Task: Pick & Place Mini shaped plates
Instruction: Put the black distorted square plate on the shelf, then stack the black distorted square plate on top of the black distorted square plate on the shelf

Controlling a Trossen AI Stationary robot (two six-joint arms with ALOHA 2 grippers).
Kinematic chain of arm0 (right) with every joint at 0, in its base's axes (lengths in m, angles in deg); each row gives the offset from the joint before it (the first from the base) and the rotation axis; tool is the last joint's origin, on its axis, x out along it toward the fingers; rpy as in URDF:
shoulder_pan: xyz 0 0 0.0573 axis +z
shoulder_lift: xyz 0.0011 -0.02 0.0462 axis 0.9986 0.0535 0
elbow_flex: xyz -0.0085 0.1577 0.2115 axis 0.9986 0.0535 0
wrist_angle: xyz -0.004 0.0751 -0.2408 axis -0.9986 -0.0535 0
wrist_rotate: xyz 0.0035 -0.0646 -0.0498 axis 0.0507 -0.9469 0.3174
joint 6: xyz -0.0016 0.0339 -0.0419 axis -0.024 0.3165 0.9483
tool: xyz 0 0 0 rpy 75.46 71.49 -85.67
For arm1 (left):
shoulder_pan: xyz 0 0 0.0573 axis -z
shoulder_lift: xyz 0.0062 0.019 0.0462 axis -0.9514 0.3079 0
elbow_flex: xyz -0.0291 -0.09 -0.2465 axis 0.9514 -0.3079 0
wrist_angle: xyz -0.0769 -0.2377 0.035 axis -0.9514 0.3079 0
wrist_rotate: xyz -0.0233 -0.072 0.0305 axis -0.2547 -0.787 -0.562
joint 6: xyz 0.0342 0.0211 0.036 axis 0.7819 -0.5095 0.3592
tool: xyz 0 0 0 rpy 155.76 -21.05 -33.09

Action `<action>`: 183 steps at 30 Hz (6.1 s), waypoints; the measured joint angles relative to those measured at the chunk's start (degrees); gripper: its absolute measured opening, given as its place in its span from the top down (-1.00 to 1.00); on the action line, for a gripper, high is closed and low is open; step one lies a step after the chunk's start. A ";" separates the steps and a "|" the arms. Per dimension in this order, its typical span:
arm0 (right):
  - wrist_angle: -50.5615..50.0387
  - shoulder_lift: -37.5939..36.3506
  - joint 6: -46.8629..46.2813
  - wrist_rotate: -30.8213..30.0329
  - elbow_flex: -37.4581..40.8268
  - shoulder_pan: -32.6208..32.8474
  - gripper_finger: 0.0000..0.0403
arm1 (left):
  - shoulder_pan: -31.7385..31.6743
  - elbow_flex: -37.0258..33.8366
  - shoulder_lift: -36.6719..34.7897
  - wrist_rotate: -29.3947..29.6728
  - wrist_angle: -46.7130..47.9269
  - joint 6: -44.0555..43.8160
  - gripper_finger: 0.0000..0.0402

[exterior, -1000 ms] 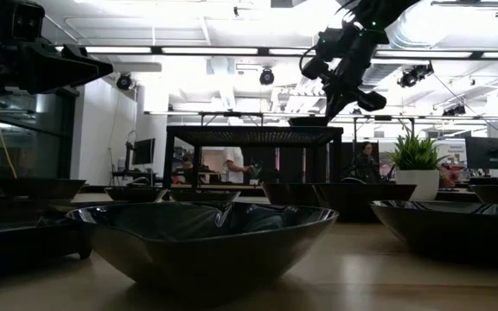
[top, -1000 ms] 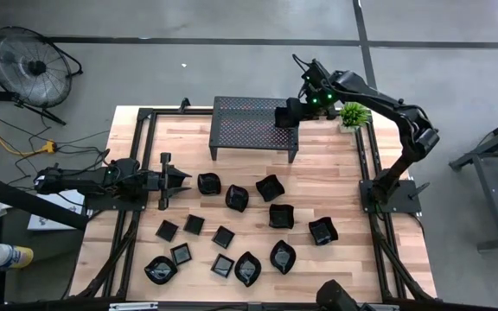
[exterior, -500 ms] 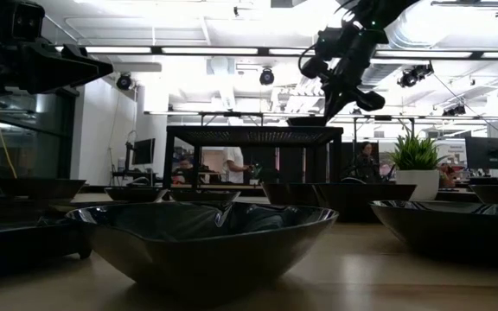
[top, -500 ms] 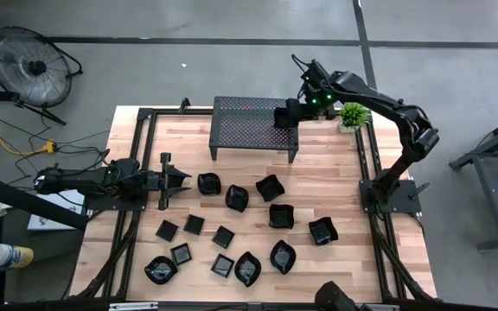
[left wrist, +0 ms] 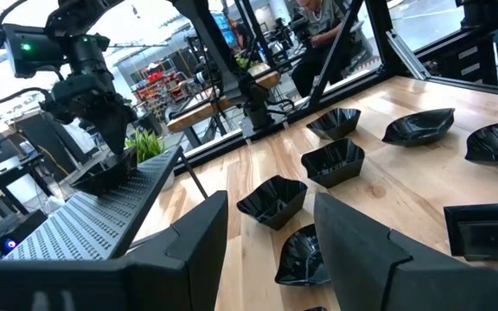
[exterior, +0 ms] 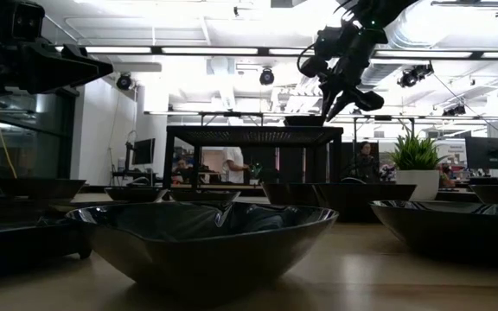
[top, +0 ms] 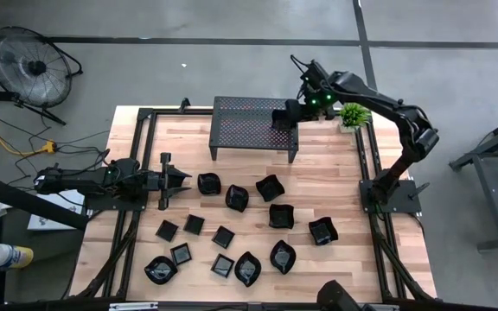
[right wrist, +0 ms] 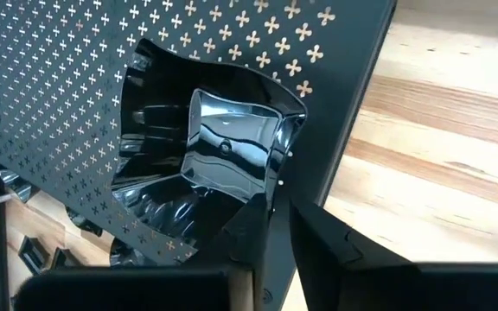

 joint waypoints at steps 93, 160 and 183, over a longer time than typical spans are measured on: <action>-10.78 -1.88 -51.45 -12.29 19.45 69.70 0.69 | 0.02 0.00 0.02 0.00 0.00 -0.01 0.15; -1.31 -23.17 -53.10 -16.04 34.94 67.98 1.00 | 0.02 0.00 0.01 0.04 0.00 0.01 0.15; -8.81 -25.00 -36.07 -24.97 22.04 52.42 1.00 | 0.00 0.00 0.02 0.04 0.00 -0.01 0.15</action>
